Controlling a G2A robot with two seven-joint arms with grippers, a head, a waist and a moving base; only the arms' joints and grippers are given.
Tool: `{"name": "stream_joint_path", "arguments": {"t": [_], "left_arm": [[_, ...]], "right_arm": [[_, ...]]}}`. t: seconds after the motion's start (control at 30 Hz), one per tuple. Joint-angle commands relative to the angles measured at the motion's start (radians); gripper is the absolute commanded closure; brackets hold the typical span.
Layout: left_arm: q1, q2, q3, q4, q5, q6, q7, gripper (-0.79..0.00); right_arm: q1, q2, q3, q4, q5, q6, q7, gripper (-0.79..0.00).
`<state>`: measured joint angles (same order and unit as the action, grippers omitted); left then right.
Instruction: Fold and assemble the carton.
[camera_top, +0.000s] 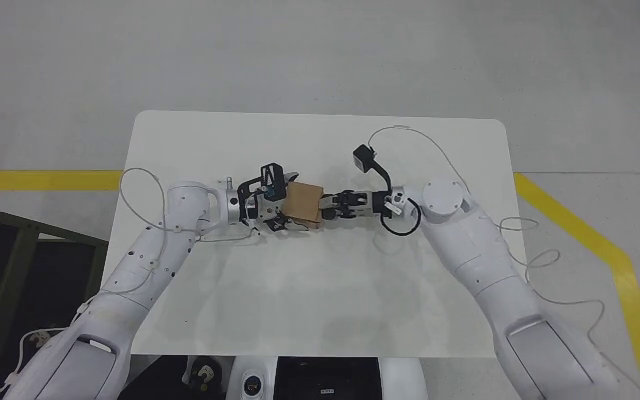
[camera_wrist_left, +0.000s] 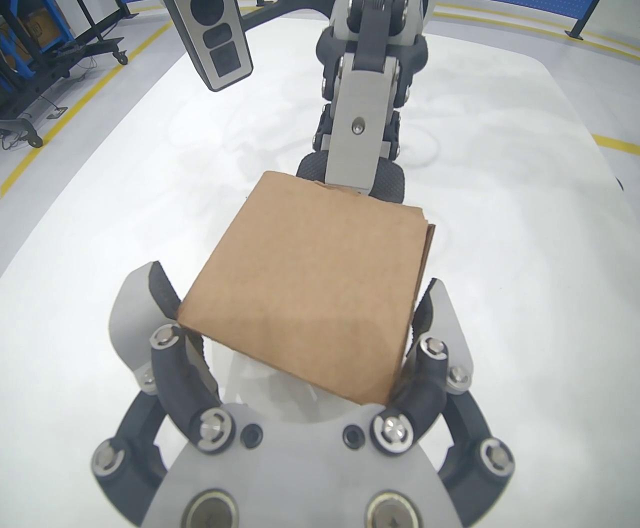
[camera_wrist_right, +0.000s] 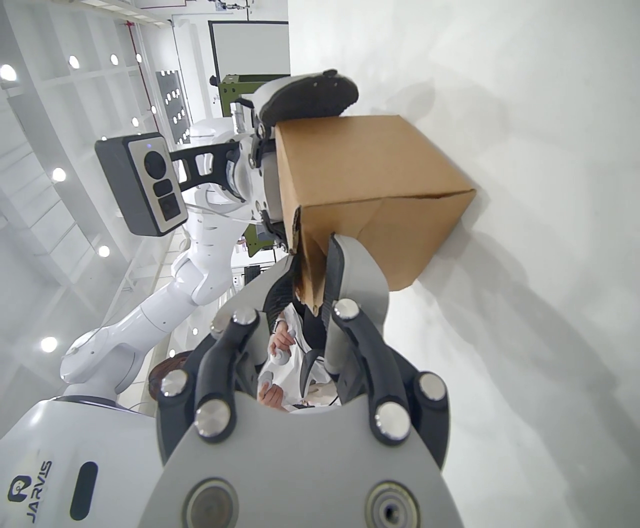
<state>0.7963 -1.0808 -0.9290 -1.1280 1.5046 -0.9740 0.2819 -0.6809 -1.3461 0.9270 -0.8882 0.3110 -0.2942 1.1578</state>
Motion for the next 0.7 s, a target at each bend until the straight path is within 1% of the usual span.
{"name": "stream_joint_path", "arguments": {"t": [0.0, 0.33, 0.43, 0.5, 0.57, 0.67], "left_arm": [[0.000, 0.000, 0.000, 0.001, -0.001, 0.000, -0.002, -0.785], [0.000, 0.000, -0.001, 0.008, 0.000, 0.002, -0.001, -0.785], [0.000, 0.000, -0.001, 0.010, 0.000, 0.002, 0.001, -0.785], [0.000, 0.000, -0.001, 0.010, 0.000, 0.002, 0.002, -0.785], [0.000, 0.000, -0.001, 0.010, 0.000, 0.002, 0.002, -0.785], [-0.001, 0.000, -0.001, 0.010, 0.000, 0.002, 0.002, -0.785]], "right_arm": [[-0.008, 0.004, 0.009, -0.014, 0.001, 0.005, 0.001, -0.185], [-0.067, 0.029, 0.058, -0.103, 0.002, 0.035, 0.001, -0.172], [-0.084, 0.036, 0.073, -0.125, -0.003, 0.043, -0.003, -0.132], [-0.095, 0.041, 0.081, -0.138, -0.008, 0.053, -0.004, -0.089], [-0.106, 0.045, 0.088, -0.150, -0.012, 0.061, -0.005, -0.080], [-0.121, 0.051, 0.095, -0.164, -0.019, 0.073, -0.008, -0.043]]}}
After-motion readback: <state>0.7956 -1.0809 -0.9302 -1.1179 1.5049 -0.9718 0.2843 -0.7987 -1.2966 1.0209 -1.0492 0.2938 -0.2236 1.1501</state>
